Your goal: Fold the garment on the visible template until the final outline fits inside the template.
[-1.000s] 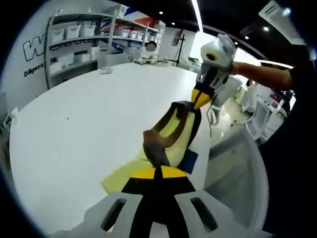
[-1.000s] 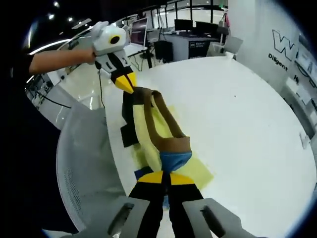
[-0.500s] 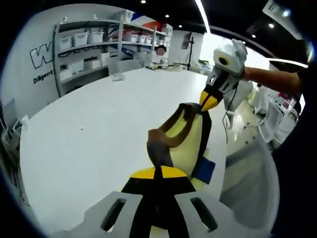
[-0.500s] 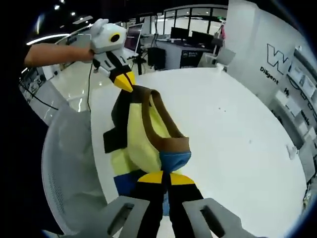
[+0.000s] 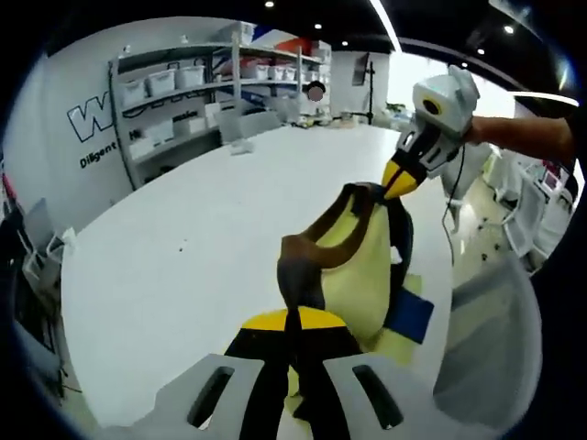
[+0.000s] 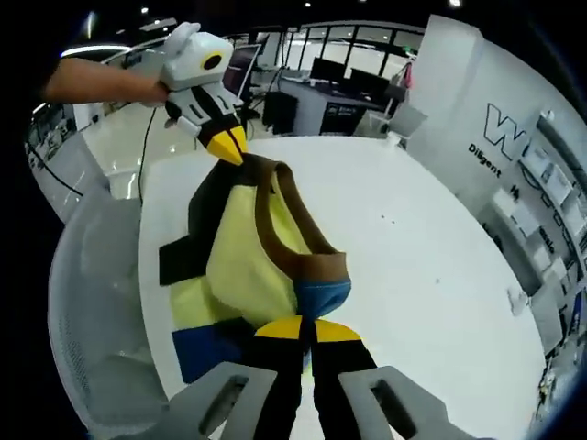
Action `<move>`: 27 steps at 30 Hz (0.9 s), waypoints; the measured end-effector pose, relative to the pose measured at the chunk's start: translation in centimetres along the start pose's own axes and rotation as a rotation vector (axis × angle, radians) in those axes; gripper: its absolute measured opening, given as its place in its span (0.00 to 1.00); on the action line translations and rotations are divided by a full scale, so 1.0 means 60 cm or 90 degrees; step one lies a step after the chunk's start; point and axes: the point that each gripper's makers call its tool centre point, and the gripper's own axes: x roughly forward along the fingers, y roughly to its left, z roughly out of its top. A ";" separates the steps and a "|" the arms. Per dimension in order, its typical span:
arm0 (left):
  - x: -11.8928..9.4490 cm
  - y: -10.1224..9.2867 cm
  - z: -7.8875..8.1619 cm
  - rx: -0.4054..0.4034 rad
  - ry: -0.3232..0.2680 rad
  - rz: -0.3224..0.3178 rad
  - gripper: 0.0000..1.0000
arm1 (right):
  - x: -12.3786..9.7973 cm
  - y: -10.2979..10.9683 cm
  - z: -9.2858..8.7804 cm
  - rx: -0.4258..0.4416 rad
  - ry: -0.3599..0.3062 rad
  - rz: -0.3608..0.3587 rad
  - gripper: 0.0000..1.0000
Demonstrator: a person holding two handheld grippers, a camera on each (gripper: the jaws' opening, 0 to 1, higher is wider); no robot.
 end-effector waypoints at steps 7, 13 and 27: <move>0.009 0.039 0.013 0.020 -0.008 0.042 0.00 | 0.012 -0.040 0.025 0.016 -0.037 -0.059 0.00; 0.020 0.068 0.029 0.041 -0.017 0.068 0.00 | 0.021 -0.072 0.037 0.013 -0.044 -0.098 0.00; 0.056 0.135 0.033 0.058 -0.016 0.115 0.00 | 0.068 -0.123 0.044 0.058 -0.063 -0.138 0.00</move>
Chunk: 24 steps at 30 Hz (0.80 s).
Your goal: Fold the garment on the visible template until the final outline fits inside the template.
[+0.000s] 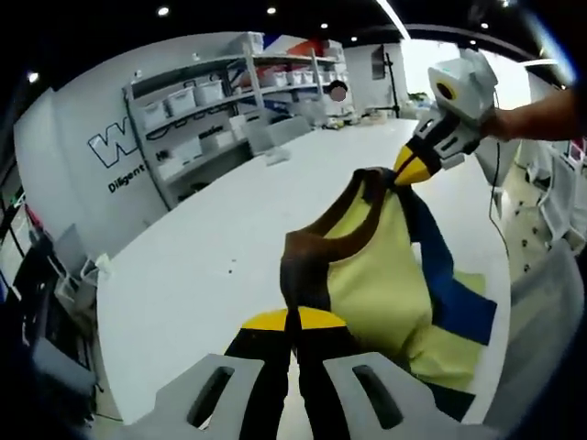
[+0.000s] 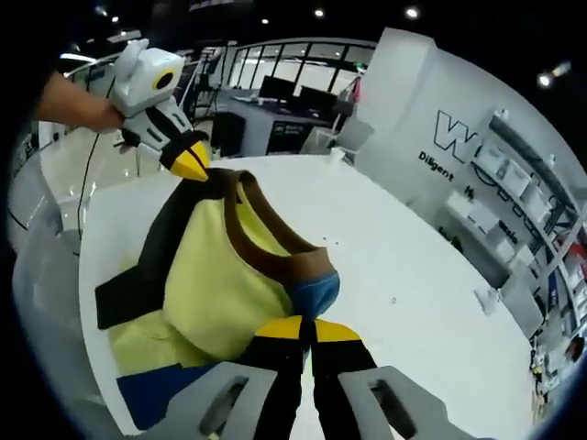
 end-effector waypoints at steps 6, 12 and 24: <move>0.010 0.002 -0.002 0.000 0.006 0.004 0.00 | 0.019 -0.010 -0.002 -0.005 0.008 0.001 0.00; 0.024 0.013 -0.001 -0.002 0.008 0.018 0.00 | 0.035 -0.025 0.003 -0.009 0.006 -0.015 0.00; 0.058 0.036 -0.012 0.005 0.015 0.042 0.00 | 0.073 -0.033 -0.007 -0.010 -0.010 -0.036 0.00</move>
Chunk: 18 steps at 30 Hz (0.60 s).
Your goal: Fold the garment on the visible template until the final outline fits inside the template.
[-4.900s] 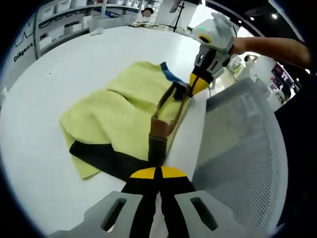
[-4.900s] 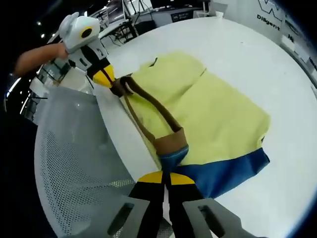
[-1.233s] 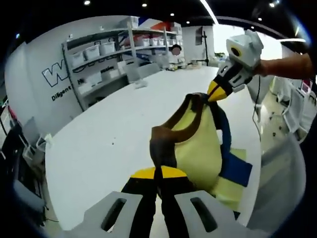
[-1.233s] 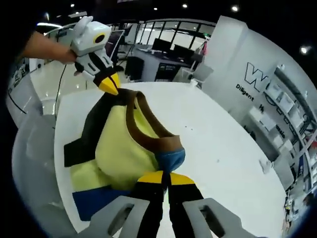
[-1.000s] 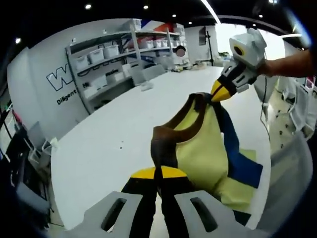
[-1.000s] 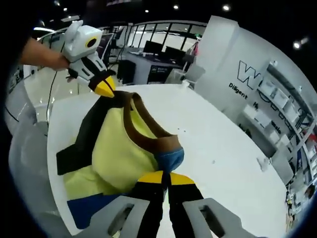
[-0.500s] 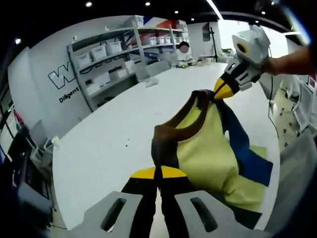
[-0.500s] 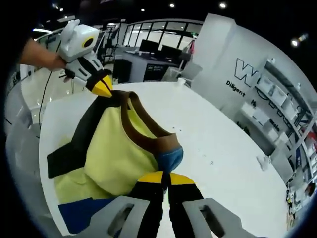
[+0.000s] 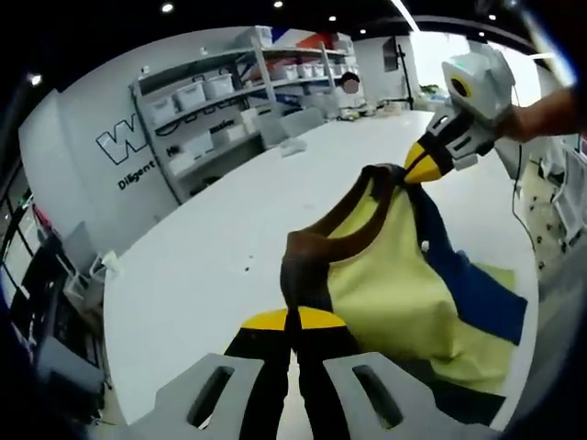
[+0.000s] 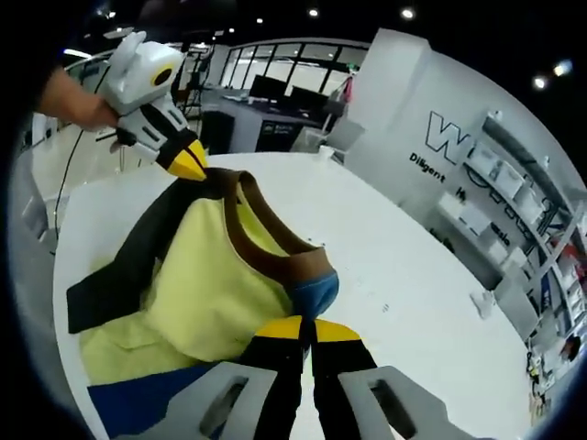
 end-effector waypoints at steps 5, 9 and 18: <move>0.019 0.006 -0.006 -0.031 -0.006 0.003 0.00 | 0.017 -0.010 -0.006 0.012 -0.003 -0.007 0.00; 0.030 0.012 -0.013 -0.025 -0.005 0.003 0.00 | 0.030 -0.011 -0.007 0.008 -0.004 -0.015 0.00; 0.045 0.026 -0.028 -0.026 0.003 0.010 0.00 | 0.062 -0.010 -0.013 -0.012 0.000 -0.028 0.00</move>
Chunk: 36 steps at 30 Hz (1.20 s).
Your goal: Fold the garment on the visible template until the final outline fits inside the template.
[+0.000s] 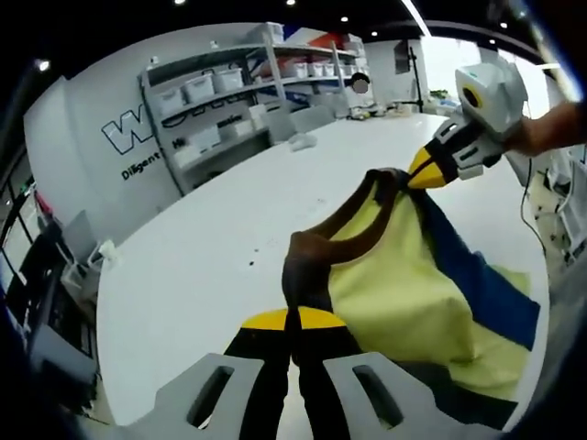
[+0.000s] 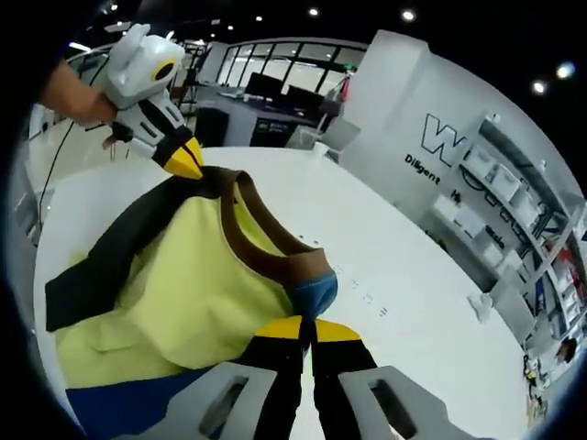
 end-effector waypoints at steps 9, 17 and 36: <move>0.029 0.002 -0.021 0.026 0.019 0.020 0.00 | 0.032 0.002 -0.025 -0.033 0.014 -0.020 0.00; 0.058 -0.007 -0.063 0.022 0.046 0.030 0.00 | 0.053 0.025 -0.051 -0.059 0.019 0.002 0.00; 0.116 -0.022 -0.122 0.082 0.101 0.047 0.00 | 0.114 0.040 -0.111 -0.113 0.060 0.004 0.00</move>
